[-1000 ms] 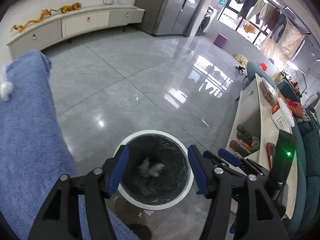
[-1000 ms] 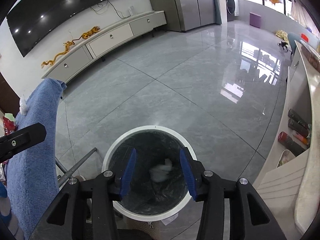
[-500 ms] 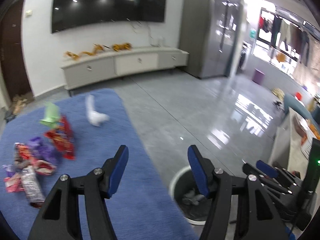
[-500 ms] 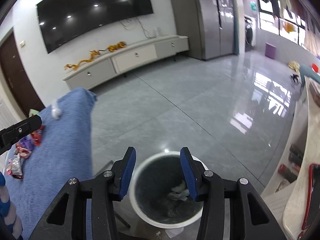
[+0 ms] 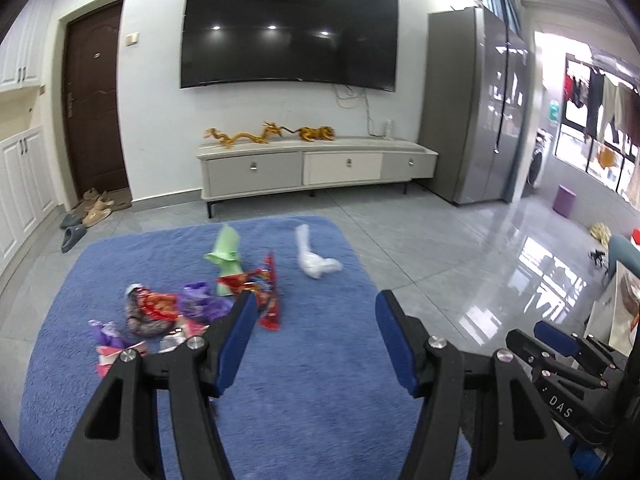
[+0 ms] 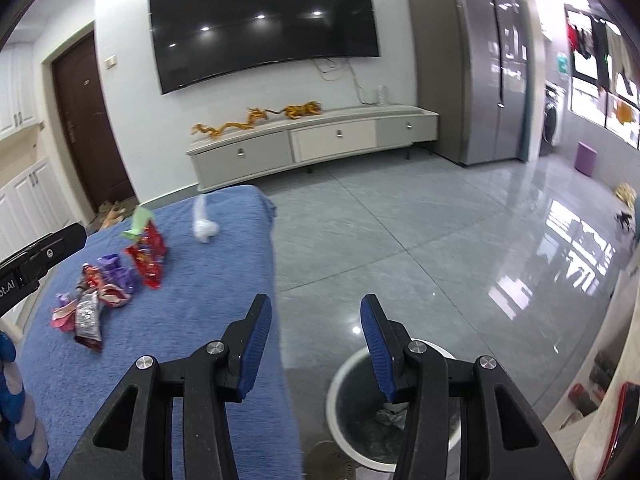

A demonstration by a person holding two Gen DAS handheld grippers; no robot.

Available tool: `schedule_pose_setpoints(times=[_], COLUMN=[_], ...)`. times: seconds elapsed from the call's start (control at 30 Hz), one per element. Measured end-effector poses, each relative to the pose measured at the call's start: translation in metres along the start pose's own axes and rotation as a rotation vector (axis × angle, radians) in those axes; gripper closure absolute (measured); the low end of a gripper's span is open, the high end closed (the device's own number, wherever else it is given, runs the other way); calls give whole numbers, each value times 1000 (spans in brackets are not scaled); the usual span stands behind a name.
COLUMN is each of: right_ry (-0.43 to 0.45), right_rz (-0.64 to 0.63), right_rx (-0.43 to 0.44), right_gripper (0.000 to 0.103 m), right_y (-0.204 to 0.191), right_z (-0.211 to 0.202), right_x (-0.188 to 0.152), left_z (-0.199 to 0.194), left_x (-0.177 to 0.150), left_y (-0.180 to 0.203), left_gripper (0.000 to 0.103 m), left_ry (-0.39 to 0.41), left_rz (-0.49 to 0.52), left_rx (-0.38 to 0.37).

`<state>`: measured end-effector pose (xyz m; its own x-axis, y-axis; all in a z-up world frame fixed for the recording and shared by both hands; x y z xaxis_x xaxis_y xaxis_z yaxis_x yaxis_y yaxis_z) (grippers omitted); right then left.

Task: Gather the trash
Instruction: 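Return both tools to the wrapper pile on the rug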

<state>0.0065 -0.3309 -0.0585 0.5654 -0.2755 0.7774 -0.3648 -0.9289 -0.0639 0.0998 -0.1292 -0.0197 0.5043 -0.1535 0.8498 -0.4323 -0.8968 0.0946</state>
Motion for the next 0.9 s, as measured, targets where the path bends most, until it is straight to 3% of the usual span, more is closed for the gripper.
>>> schedule_pose_setpoints(times=[0.07, 0.2, 0.47, 0.67, 0.9], right_ry=[1, 6, -11, -35, -65], right_rz=[-24, -73, -159, -223, -255], right_rx=[12, 36, 91, 135, 192], right_gripper=[58, 56, 55, 54, 53], right_y=[-14, -44, -101, -139, -164], right_z=[-1, -3, 0, 9, 22], right_x=[1, 4, 5, 1, -5], left_z=[-6, -15, -26, -23, -18], left_x=[-3, -3, -10, -36, -84], left_y=[-13, -37, -88, -143, -218], left_gripper=[43, 27, 27, 27, 27], left_ry=[11, 37, 69, 38, -56], left_rz=[-14, -50, -99, -153, -237], left_rx=[14, 30, 73, 140, 247])
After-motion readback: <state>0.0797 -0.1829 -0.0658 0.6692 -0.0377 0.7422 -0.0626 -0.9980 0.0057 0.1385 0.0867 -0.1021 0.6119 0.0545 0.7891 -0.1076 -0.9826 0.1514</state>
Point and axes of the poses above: each gripper's, at about its wrist camera, not at the fingertips, and z roughly the way its jaws point, y to its right, x to its top, the point moved 7 cm from there along z, roughly the way its jaws point, and after that the axes turned 4 degrees about -x, right-handed, at the moved point
